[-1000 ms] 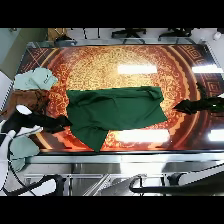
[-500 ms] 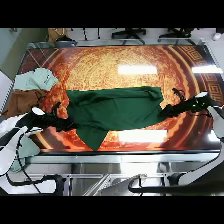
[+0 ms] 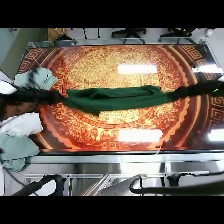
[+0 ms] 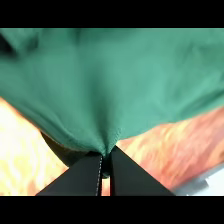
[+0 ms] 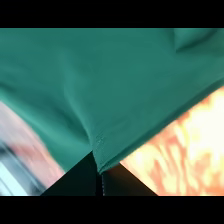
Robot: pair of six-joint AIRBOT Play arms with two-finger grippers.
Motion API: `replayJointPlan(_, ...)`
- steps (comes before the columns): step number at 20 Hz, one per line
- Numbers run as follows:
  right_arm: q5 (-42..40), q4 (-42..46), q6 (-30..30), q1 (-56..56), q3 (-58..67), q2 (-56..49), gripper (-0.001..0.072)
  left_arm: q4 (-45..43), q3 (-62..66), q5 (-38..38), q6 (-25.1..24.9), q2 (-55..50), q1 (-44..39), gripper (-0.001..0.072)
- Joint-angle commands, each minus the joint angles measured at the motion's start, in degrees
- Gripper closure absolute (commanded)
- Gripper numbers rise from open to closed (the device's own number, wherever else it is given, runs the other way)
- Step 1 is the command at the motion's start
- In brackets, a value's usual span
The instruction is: Fold the shirts.
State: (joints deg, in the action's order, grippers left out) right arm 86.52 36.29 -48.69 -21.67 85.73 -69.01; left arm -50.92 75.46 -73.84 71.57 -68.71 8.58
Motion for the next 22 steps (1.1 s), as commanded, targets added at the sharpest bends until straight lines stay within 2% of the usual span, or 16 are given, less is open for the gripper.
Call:
replayJointPlan(1, -3.34, -16.57, -0.59, -3.08, 12.09, 11.39, 0.0684, 2.93, 17.86, -2.16, 0.90, 11.02, 0.31, 0.0692)
replayJointPlan(3, -10.27, -18.80, 0.00, -4.20, 19.98, 17.51, 0.0684, 2.62, 30.34, 0.39, 1.03, 15.76, 0.28, 0.0692)
replayJointPlan(6, -19.28, -15.98, 0.20, -5.51, 26.47, 25.55, 0.0684, 2.34, 44.74, 1.95, 1.01, 20.24, 0.28, 0.0691)
replayJointPlan(9, -25.11, -7.91, 0.02, -5.64, 26.97, 32.06, 0.0684, -2.71, 48.57, 4.59, 1.22, 24.39, 0.28, 0.0691)
replayJointPlan(12, -24.46, -1.55, -2.99, -5.66, 26.93, 32.54, 0.0684, -9.64, 40.89, 7.63, 2.62, 28.74, 0.26, 0.0691)
replayJointPlan(15, -16.55, -5.46, -3.43, -5.66, 23.98, 25.57, 0.0684, -7.43, 28.81, 6.88, 1.18, 26.64, 0.26, 0.0691)
replayJointPlan(17, -12.09, -9.27, -3.19, -5.35, 19.30, 19.39, 0.0684, -4.26, 21.92, 4.44, -0.02, 20.44, -0.20, 0.0691)
replayJointPlan(22, -14.67, -9.14, 1.27, -0.94, 1.97, 2.19, 0.0684, -4.76, 11.26, 5.79, -2.21, -3.30, -4.17, 0.0691)
